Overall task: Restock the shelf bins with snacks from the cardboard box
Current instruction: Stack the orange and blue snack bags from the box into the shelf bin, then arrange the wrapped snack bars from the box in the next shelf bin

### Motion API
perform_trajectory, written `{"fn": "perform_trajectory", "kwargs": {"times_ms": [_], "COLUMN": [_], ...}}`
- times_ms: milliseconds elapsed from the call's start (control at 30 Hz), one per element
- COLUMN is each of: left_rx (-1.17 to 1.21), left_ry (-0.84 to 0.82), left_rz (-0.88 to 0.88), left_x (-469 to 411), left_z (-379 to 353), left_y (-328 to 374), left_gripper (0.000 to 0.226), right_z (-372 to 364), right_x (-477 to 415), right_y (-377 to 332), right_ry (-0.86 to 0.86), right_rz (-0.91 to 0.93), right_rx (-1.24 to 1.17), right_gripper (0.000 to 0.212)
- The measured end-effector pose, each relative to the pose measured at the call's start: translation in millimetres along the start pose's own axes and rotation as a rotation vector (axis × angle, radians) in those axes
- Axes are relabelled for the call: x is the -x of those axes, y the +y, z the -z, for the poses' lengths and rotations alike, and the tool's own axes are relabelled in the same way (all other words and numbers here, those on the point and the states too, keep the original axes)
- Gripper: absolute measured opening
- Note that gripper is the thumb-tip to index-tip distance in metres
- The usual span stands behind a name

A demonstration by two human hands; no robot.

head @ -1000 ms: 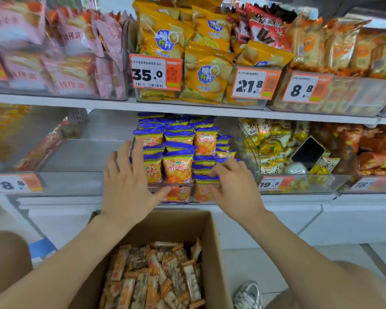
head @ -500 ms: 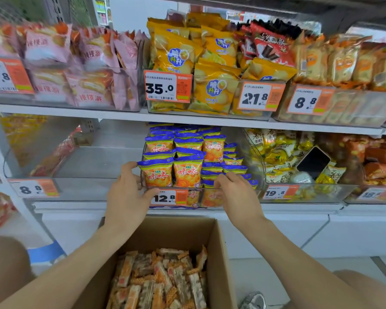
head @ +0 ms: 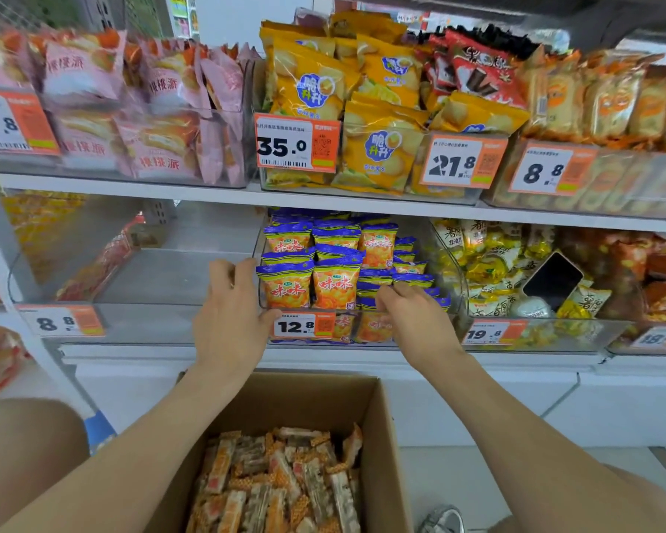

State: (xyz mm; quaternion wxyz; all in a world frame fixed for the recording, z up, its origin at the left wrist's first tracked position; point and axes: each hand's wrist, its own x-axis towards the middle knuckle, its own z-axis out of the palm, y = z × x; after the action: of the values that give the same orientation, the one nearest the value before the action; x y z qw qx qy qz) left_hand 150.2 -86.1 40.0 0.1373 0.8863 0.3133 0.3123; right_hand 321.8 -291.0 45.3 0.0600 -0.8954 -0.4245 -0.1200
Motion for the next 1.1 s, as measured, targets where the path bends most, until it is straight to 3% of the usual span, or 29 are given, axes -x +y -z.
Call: {"fn": "perform_trajectory", "kwargs": {"times_ms": [167,233,333,400,500,700,867,967,1100], "left_rx": [-0.005,0.003,-0.078,-0.098,-0.114,-0.448,-0.474,-0.484,-0.42], "left_ry": [-0.008,0.0,-0.081,-0.282,-0.676,-1.073,-1.032,-0.951,-0.666], "left_rz": [0.009,-0.024,-0.119,-0.264,-0.418,-0.369,-0.388,-0.402,-0.397], "left_x": [4.9,10.4,14.5,14.6,22.1,16.7,10.8,10.6,7.7], "left_z": [3.1,9.3,32.7,51.0,70.7,51.9,49.3,55.1,64.4], "left_y": [-6.6,-9.9,-10.5,-14.8,-33.6,-79.4,-110.2,-122.9,-127.6], "left_gripper": [0.068,0.055,0.024,0.015,0.025,0.054,0.044,0.033,0.024], "right_z": [4.6,13.0,28.7,33.1,23.8,-4.2,-12.4,-7.7,7.6], "right_x": [2.5,5.7,14.4,20.7,29.3,9.2,-0.5,-2.2,-3.4], "right_y": [-10.1,-27.6,-66.7,-92.4,-118.1,-149.1,-169.9,-182.4,-206.6], "right_ry": [0.017,0.063,0.183,0.136,-0.067,-0.461,-0.696,-0.724,-0.712], "right_rz": [-0.056,-0.041,0.105,0.204,0.279,0.383,0.421,0.425,0.403], "right_rx": [0.045,0.033,-0.21,-0.337,-0.368,-0.126,0.017,0.038,0.014], "right_gripper": [0.033,0.033,0.017,0.01,0.012,0.027,0.022,0.022,0.028]}}
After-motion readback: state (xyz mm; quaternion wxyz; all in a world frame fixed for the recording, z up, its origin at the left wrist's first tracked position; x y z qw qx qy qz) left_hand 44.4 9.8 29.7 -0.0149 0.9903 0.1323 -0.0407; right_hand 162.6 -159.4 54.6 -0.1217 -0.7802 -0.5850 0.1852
